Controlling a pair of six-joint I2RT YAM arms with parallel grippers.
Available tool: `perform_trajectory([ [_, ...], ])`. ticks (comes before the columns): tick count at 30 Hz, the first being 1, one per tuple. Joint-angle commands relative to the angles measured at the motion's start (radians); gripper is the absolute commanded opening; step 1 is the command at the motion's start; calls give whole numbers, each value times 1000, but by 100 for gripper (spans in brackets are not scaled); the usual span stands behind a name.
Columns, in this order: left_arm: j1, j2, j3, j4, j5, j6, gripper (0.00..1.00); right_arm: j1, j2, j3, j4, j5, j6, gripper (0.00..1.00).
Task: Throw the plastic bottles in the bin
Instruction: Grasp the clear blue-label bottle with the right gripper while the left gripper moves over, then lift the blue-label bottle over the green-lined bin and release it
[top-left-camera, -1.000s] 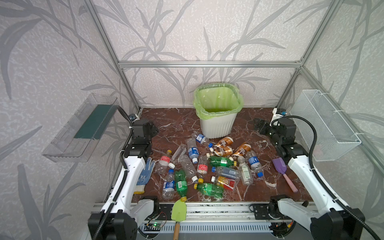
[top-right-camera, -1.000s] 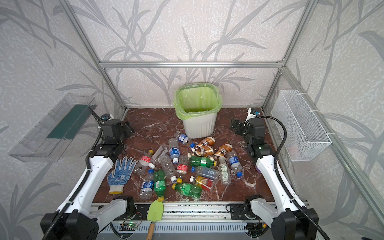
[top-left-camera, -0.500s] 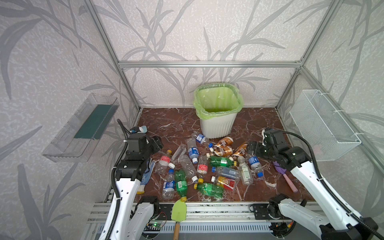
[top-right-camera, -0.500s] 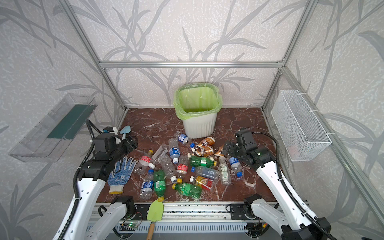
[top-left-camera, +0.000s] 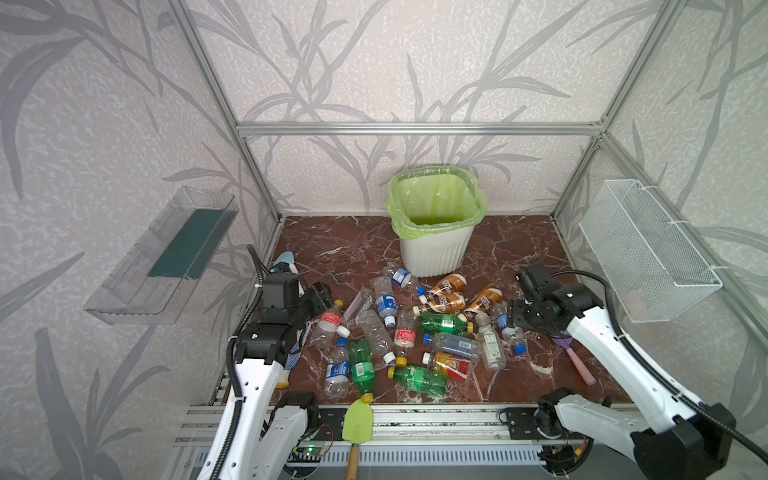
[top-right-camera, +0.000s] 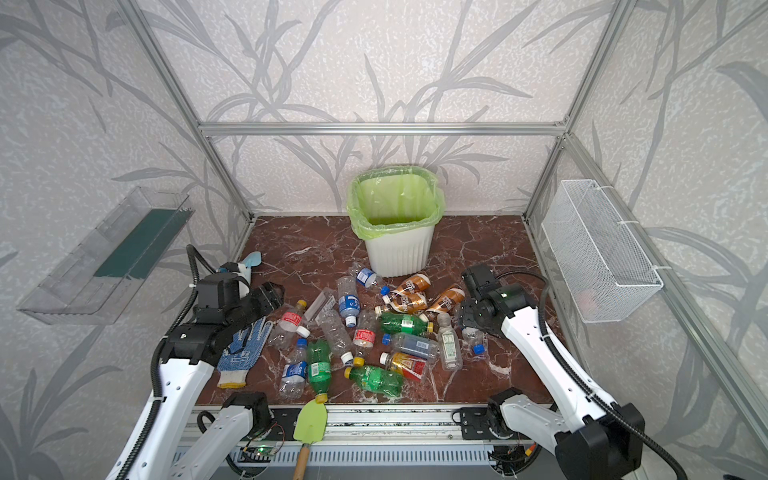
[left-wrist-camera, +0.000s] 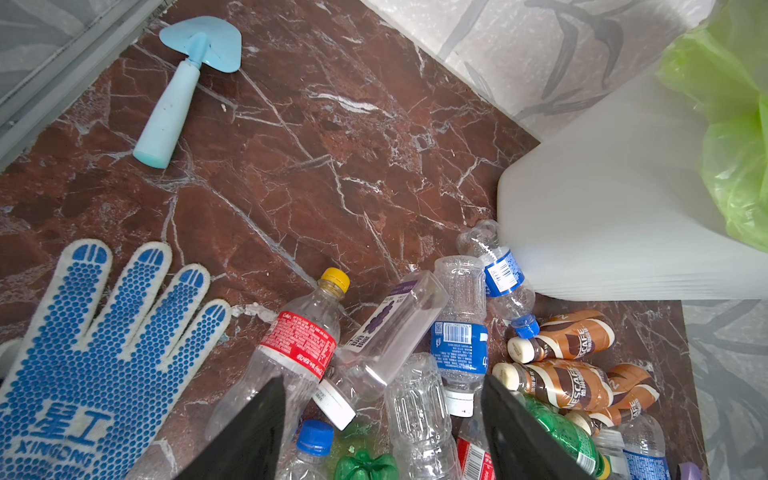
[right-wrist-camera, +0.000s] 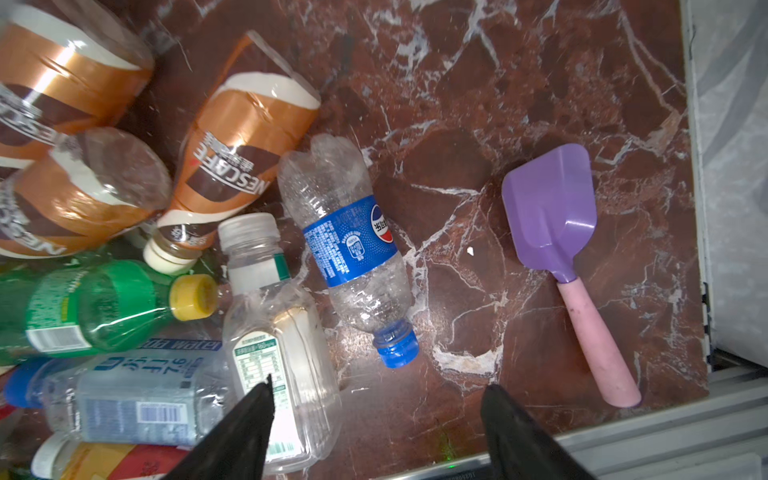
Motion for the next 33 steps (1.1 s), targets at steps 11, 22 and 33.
perform_trajectory([
  [11,-109,106,20,74,-20,-24,74,-118,173,-108,185,-141,-139,83],
  [22,-152,147,34,97,-42,-31,74,-152,350,-63,257,-176,-152,79],
  [33,-160,148,49,90,-59,-24,74,-158,368,-75,264,-167,-141,62],
])
